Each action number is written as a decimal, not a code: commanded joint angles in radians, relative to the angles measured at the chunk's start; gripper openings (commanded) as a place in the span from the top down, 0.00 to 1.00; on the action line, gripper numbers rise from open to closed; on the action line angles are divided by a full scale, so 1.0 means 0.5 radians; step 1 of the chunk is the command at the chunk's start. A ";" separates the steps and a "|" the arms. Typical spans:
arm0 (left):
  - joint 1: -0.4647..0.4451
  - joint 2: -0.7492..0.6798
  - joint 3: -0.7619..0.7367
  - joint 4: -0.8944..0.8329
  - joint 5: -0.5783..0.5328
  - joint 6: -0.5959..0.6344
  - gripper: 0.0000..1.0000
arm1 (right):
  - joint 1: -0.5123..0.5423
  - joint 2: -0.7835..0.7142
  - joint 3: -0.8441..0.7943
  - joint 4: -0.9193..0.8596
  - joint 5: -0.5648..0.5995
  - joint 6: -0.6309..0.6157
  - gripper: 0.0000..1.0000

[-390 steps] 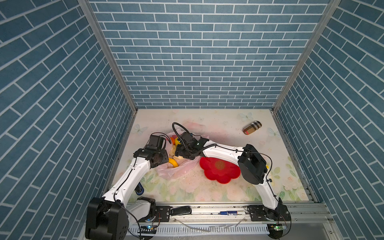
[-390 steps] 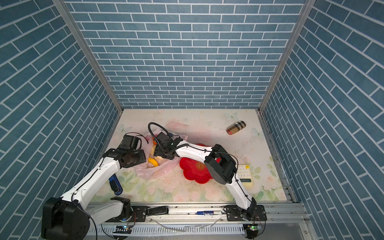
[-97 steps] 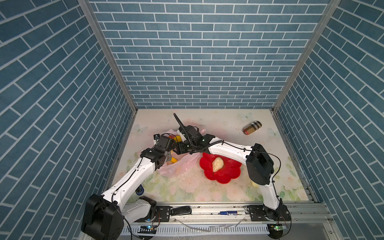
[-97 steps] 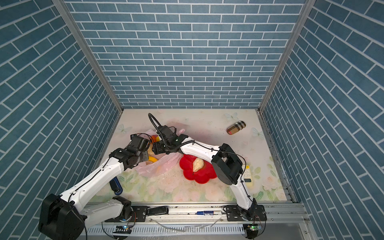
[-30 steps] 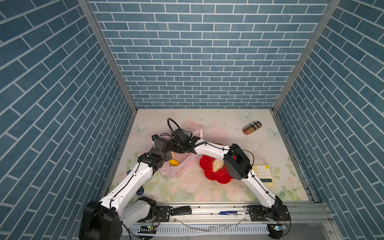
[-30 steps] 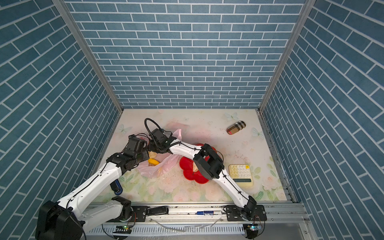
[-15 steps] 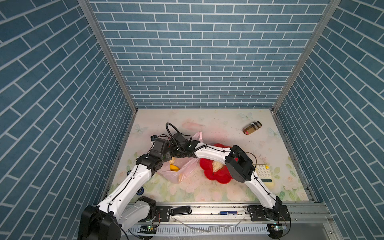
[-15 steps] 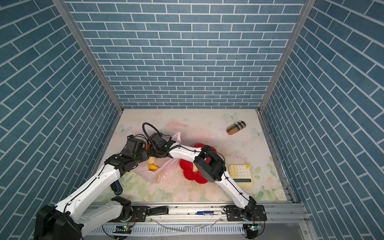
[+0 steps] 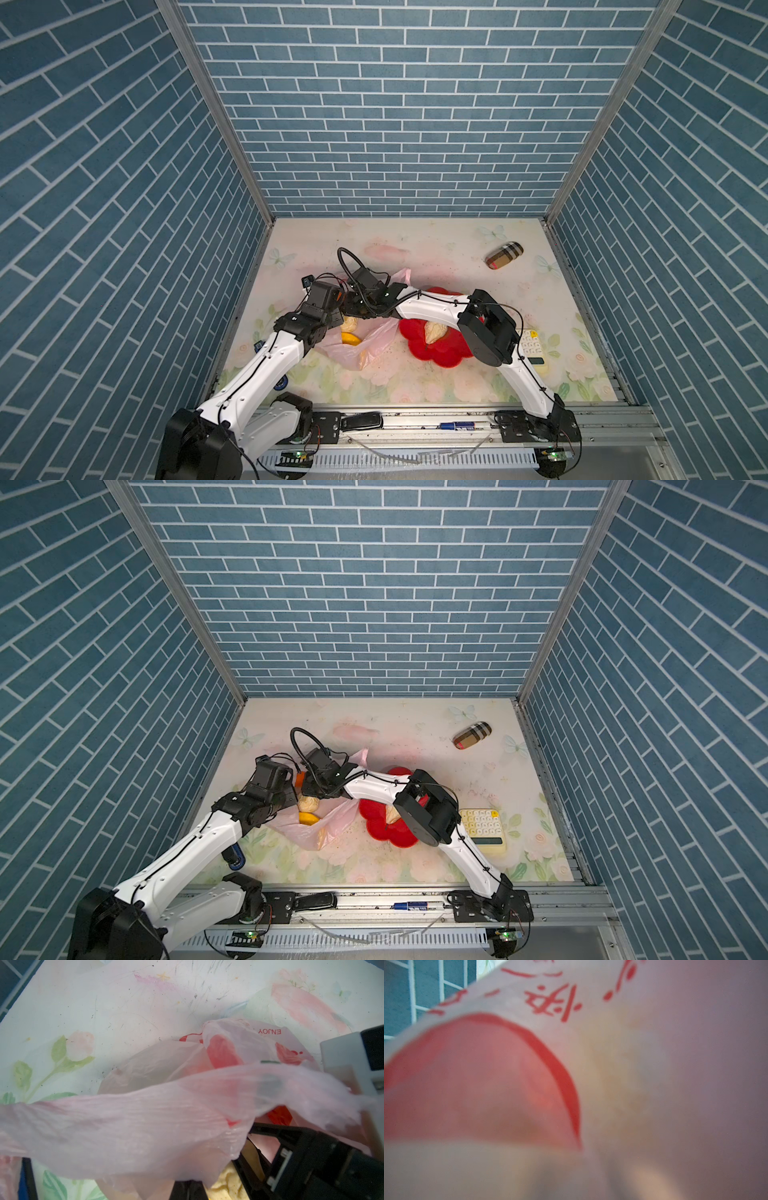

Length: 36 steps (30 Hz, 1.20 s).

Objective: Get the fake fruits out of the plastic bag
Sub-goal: 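Lower the right gripper into the bag toward the second cream bun, then lift the grasped cream bun out and carry it over the red plate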

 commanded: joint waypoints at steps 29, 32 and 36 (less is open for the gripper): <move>0.068 0.159 0.272 0.069 0.114 0.036 0.93 | -0.138 -0.677 -0.155 -0.349 -0.219 -0.560 0.93; 0.066 0.173 0.274 0.082 0.133 0.030 0.93 | -0.163 -0.793 -0.214 -0.374 -0.237 -0.589 0.93; 0.066 0.178 0.258 0.091 0.141 0.030 0.93 | -0.223 -0.968 -0.325 -0.383 -0.268 -0.598 0.93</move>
